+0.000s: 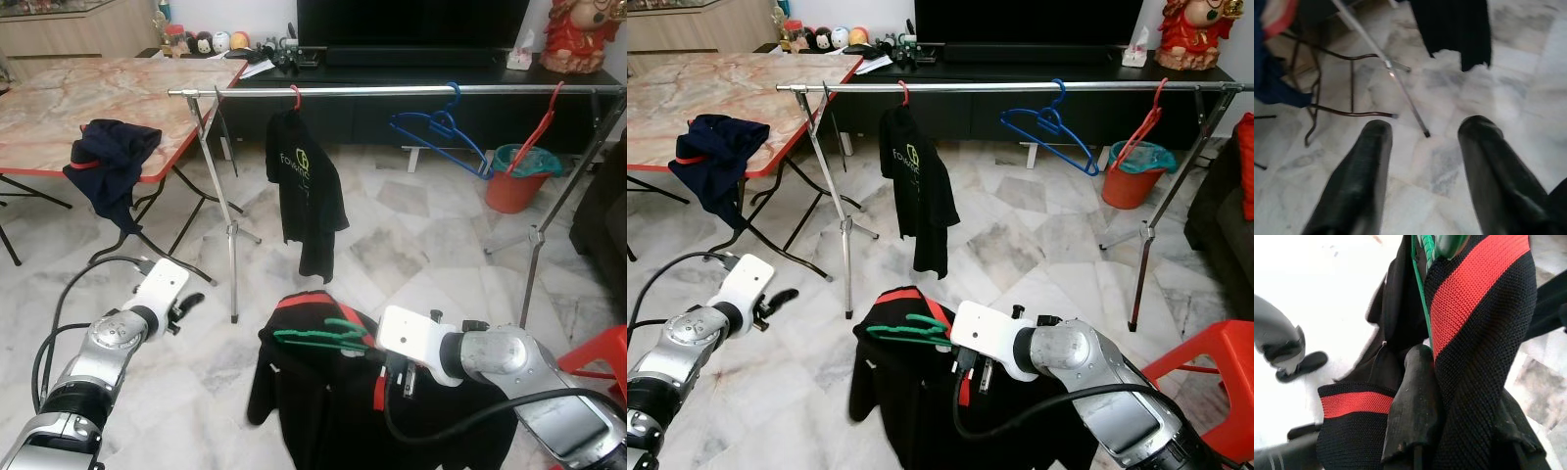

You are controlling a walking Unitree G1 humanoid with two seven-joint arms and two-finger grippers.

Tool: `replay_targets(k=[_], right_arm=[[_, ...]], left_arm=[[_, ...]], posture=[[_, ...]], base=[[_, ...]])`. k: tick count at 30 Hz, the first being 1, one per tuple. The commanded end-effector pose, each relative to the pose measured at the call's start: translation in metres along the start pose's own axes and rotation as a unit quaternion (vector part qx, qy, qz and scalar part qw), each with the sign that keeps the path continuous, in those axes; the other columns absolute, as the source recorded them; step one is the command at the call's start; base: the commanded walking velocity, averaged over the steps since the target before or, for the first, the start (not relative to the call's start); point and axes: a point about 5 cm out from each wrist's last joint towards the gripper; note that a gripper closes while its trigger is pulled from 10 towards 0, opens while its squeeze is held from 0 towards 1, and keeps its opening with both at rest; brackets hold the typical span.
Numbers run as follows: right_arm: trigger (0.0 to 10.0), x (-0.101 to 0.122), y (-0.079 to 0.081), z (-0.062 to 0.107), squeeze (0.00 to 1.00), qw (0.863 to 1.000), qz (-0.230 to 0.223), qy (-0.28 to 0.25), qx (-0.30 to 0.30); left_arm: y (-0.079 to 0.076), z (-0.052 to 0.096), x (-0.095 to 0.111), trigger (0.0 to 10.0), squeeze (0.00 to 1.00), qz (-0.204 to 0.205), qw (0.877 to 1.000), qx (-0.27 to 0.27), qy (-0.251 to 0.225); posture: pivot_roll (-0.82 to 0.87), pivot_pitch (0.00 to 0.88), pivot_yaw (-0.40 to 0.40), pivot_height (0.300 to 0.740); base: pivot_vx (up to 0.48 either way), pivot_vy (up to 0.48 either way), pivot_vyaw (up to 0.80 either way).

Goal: Hang hanger

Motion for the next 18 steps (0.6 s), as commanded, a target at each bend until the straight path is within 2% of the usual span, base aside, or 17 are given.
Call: replay_targets(k=[1, 7, 8, 9, 12, 15, 17, 18], right_arm=[[10.0, 0.009, -0.01, 0.003, 0.0, 0.999, -0.005, -0.021, -0.04], [10.0, 0.031, -0.015, -0.008, 0.0, 0.994, -0.037, -0.068, -0.081], [10.0, 0.035, -0.015, -0.011, 0.0, 0.993, -0.04, -0.076, -0.083], [10.0, 0.044, -0.013, -0.016, 0.0, 0.992, -0.043, -0.086, -0.084], [10.0, 0.05, -0.011, -0.019, 0.0, 0.991, -0.043, -0.093, -0.086], [10.0, 0.062, -0.006, -0.023, 0.0, 0.989, -0.049, -0.116, -0.079], [10.0, 0.064, -0.005, -0.023, 0.0, 0.989, -0.047, -0.116, -0.076], [10.0, 0.066, -0.003, -0.024, 0.0, 0.989, -0.044, -0.12, -0.069]], left_arm=[[0.0, -0.002, 0.004, 10.0, 1.0, 0.024, 1.0, 0.014, -0.006], [-0.02, -0.006, -0.006, 10.0, 1.0, 0.034, 0.999, -0.009, 0.014], [-0.024, -0.006, -0.01, 10.0, 0.0, 0.033, 0.999, -0.01, 0.021], [-0.031, -0.006, -0.018, 10.0, 0.0, 0.041, 0.999, -0.007, 0.032], [-0.035, -0.006, -0.021, 10.0, 0.0, 0.062, 0.997, -0.003, 0.036], [-0.04, -0.008, -0.025, 10.0, 0.0, 0.128, 0.991, 0.013, 0.036], [-0.041, -0.008, -0.025, 10.0, 0.0, 0.141, 0.989, 0.017, 0.034], [-0.043, -0.009, -0.025, 10.0, 1.0, 0.157, 0.987, 0.021, 0.031]], posture=[[-0.19, 0.0, 0.056, 0.74], [-0.19, 0.0, 0.056, 0.74], [-0.19, 0.0, 0.056, 0.74], [-0.19, 0.0, 0.055, 0.74], [-0.2, 0.0, 0.053, 0.74], [-0.19, 0.0, 0.052, 0.74], [-0.2, 0.0, 0.052, 0.74], [-0.2, 0.0, 0.051, 0.74]], base=[[0.0, 0.0, 0.0], [0.0, 0.0, 0.0], [0.0, 0.0, 0.0], [0.0, 0.0, 0.0], [0.0, 0.0, 0.0], [0.0, 0.0, 0.0], [0.0, 0.0, 0.0], [0.0, 0.0, 0.0]])
Point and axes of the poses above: a point about 5 cm out from each wrist's last joint towards the gripper, its own z axis pointing back from the gripper into the wrist, its own x axis along the axis of the wrist's last joint, y = z × x, and after that the axes turned 2 degrees about z, right-handed
